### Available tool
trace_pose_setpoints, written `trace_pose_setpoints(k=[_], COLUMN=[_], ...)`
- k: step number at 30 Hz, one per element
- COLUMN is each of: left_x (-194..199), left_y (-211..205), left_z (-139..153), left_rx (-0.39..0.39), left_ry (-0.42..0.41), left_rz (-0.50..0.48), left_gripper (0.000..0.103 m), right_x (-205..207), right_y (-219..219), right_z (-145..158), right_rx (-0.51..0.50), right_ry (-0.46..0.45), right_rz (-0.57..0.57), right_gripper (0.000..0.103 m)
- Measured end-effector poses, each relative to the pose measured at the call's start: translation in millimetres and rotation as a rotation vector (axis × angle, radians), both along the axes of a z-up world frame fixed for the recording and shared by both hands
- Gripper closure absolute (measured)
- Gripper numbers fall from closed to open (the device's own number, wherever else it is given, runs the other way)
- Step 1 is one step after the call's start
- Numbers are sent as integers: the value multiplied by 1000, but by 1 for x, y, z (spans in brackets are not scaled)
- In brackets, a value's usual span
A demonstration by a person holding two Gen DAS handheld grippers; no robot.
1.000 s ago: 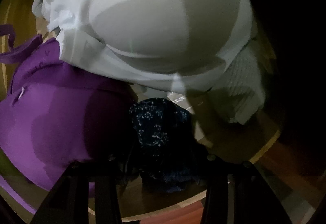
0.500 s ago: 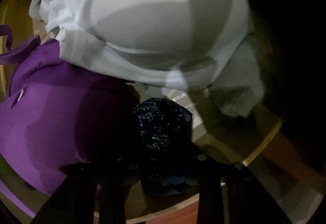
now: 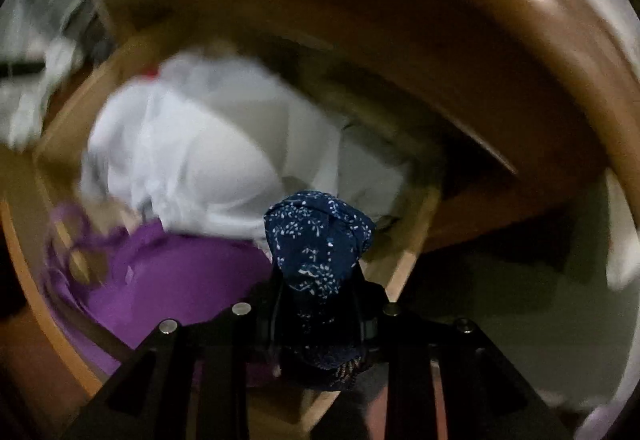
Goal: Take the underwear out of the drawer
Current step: 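Grasp the navy floral cloth in the drawer with the right gripper and lift, then grasp the white pink-lace sock with the left gripper while the right holds the navy cloth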
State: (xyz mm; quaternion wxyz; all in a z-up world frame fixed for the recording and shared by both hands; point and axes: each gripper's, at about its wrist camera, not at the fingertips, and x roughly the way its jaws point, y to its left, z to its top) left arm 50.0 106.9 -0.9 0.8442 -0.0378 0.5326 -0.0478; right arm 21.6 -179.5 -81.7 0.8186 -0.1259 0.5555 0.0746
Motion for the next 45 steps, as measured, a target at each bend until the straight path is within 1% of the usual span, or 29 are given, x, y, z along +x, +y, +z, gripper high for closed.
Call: trace_pose_setpoints(k=[3, 4, 5, 6, 8, 9, 10, 11, 13, 15, 19, 22, 23, 24, 28, 31, 35, 37, 40, 42, 43, 45], left_x=[1, 1, 2, 2, 3, 4, 4, 4, 6, 7, 10, 14, 15, 17, 24, 29, 38, 40, 43, 46, 48, 52], left_y=[-3, -5, -7, -11, -16, -19, -22, -25, -32, -37, -42, -41, -41, -42, -49, -54, -50, -46, -43, -42, -41, -42], left_z=[-4, -6, -8, -10, -15, -17, -19, -22, -27, -33, -48, -60, -64, -68, -80, -84, -91, -94, -101, -104, -104, -105], left_rx=[-11, -18, -24, -22, -18, -22, -28, -39, -55, -65, -105, -105, -103, -104, -101, -90, -94, -113, -125, -132, -141, -131], left_ry=[17, 24, 34, 40, 57, 71, 83, 99, 127, 153, 227, 278, 291, 302, 347, 359, 385, 398, 421, 437, 441, 451], left_rz=[-5, -10, -19, -27, -34, -38, -41, -46, -55, -58, -51, -26, -19, -15, 1, 10, 65, 97, 127, 138, 148, 162], left_gripper=[24, 24, 24, 24, 24, 24, 24, 24, 24, 24, 26, 27, 30, 32, 34, 36, 42, 44, 47, 52, 52, 51], right_x=[-11, -25, -26, -30, -37, -38, -33, -43, -50, -59, -70, -72, -71, -72, -72, -74, -77, -79, -81, -83, -83, -85], right_y=[-12, -12, -16, -15, -19, -9, -14, -30, -36, -41, -51, -61, -65, -68, -66, -67, -70, -73, -77, -80, -80, -81], right_z=[11, 14, 20, 30, 34, 42, 40, 49, 52, 64, 80, 81, 80, 83, 85, 87, 93, 94, 97, 100, 101, 103], right_rx=[53, 77, 112, 133, 179, 198, 225, 249, 293, 308, 348, 391, 414, 421, 443, 462, 483, 496, 504, 510, 508, 503], right_ry=[-53, -79, -99, -106, -152, -163, -168, -173, -177, -206, -230, -231, -228, -231, -239, -234, -240, -237, -233, -235, -237, -240], right_rz=[-95, -114, -142, -158, -215, -234, -254, -274, -300, -329, -358, -393, -407, -412, -395, -393, -381, -385, -386, -381, -381, -379], right_gripper=[76, 76, 76, 76, 76, 76, 76, 76, 76, 76, 76, 76, 76, 76, 76, 76, 76, 76, 76, 76, 76, 76])
